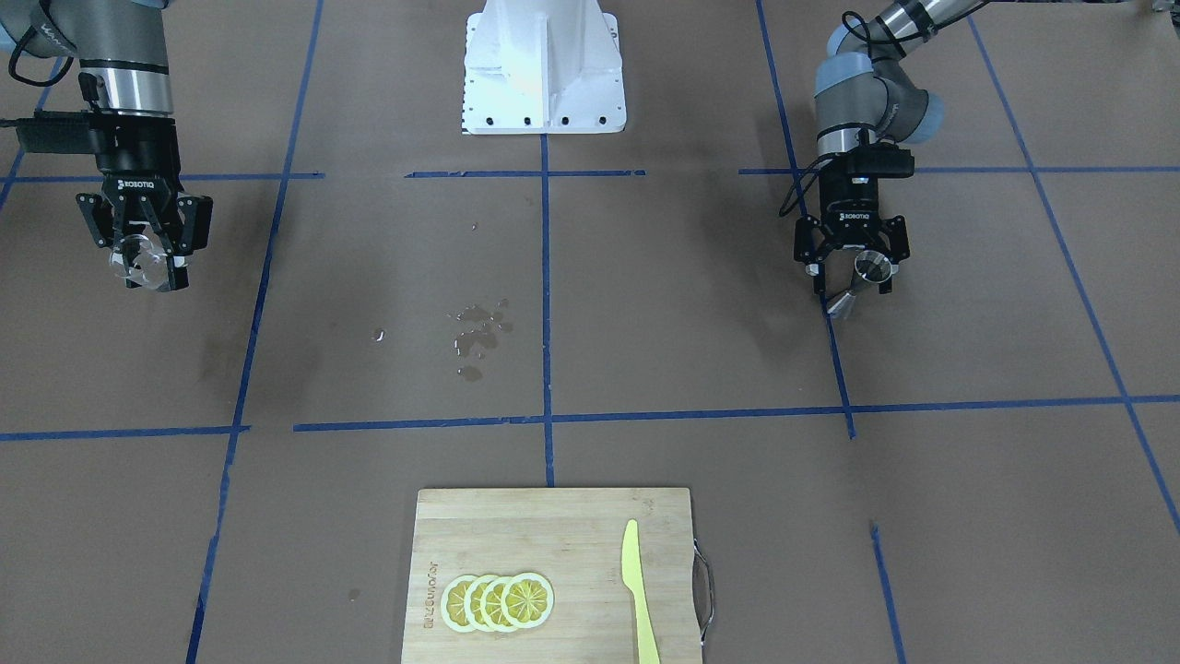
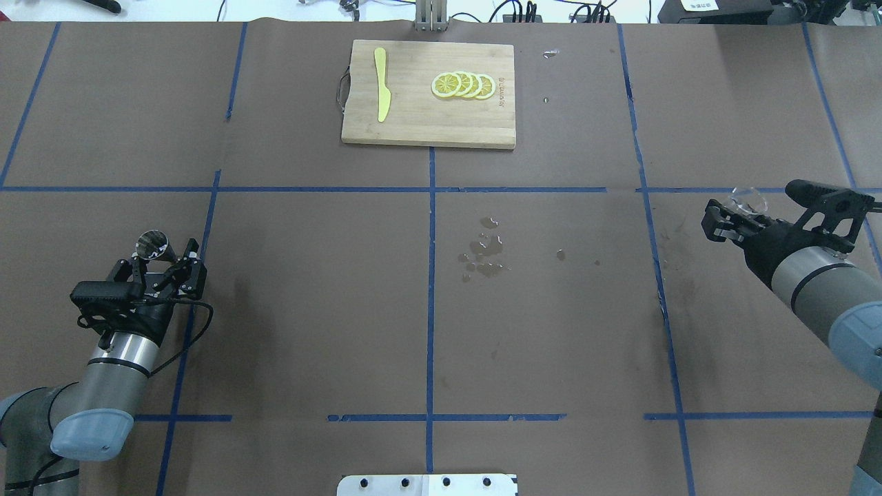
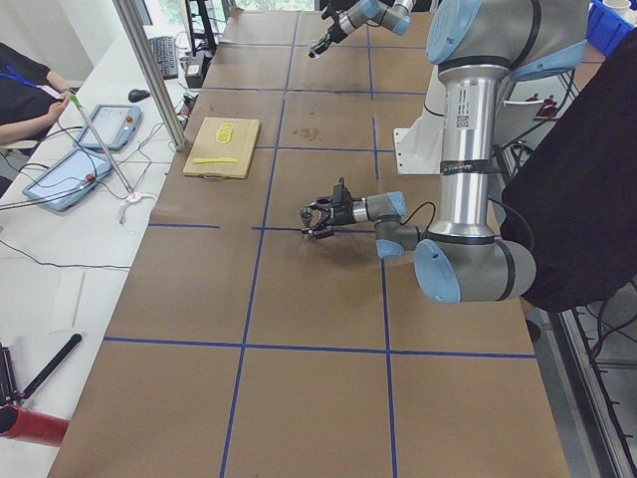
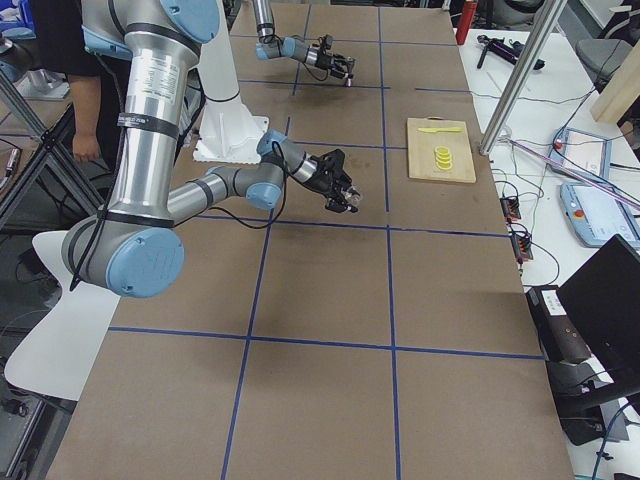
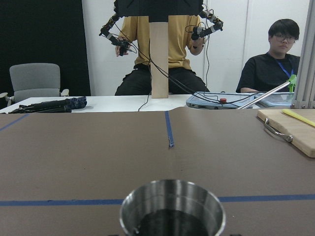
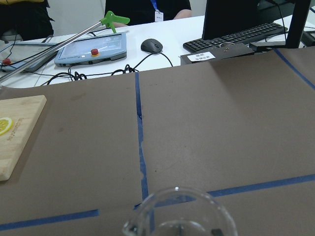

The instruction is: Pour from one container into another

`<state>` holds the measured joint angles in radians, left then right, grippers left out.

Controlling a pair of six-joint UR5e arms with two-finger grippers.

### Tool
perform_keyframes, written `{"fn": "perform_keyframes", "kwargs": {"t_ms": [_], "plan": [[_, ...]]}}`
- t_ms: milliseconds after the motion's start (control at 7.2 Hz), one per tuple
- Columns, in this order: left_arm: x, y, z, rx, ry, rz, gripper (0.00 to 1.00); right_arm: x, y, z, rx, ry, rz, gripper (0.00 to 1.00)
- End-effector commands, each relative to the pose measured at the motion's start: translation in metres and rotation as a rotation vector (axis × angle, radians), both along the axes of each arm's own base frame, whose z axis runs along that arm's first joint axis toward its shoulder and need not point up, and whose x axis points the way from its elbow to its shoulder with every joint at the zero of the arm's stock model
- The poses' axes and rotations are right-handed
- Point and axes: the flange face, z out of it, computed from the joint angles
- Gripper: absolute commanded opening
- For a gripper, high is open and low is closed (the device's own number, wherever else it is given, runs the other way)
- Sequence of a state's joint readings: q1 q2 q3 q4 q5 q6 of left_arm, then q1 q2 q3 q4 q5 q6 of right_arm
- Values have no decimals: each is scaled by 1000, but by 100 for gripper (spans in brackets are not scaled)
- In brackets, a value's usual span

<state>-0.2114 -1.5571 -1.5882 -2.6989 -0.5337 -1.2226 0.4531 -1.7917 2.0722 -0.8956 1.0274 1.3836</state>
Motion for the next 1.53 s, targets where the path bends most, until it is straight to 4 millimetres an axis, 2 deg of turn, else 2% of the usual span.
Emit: {"fn": "perform_keyframes", "kwargs": {"t_ms": [0, 139, 417, 556, 694, 833, 972, 1111, 1250, 1389], "plan": [[-15, 8, 2, -36, 5, 79, 100, -8, 6, 2, 11, 2, 11, 0], [-30, 13, 3, -54, -2, 111, 100, -14, 10, 7, 12, 4, 20, 0], [-37, 20, 16, -92, -20, 176, 100, -27, 20, 12, 23, 4, 29, 0], [-38, 24, 13, -113, -9, 228, 100, -32, 24, 16, 36, 17, 33, 0], [-50, 34, -5, -130, -3, 327, 100, -38, 28, 21, 47, 33, 33, 0], [-65, 41, -4, -146, -14, 359, 100, -40, 30, 23, 52, 39, 36, 0], [-74, 47, -12, -164, -8, 409, 100, -43, 32, 28, 56, 51, 35, 0], [-87, 54, -33, -192, -19, 454, 100, -49, 35, 37, 62, 68, 40, 0], [-102, 61, -52, -210, -17, 491, 100, -61, 43, 44, 51, 27, 71, 0], [-108, 63, -55, -214, -16, 500, 100, -73, 55, 51, 73, 42, 69, 0]]}}
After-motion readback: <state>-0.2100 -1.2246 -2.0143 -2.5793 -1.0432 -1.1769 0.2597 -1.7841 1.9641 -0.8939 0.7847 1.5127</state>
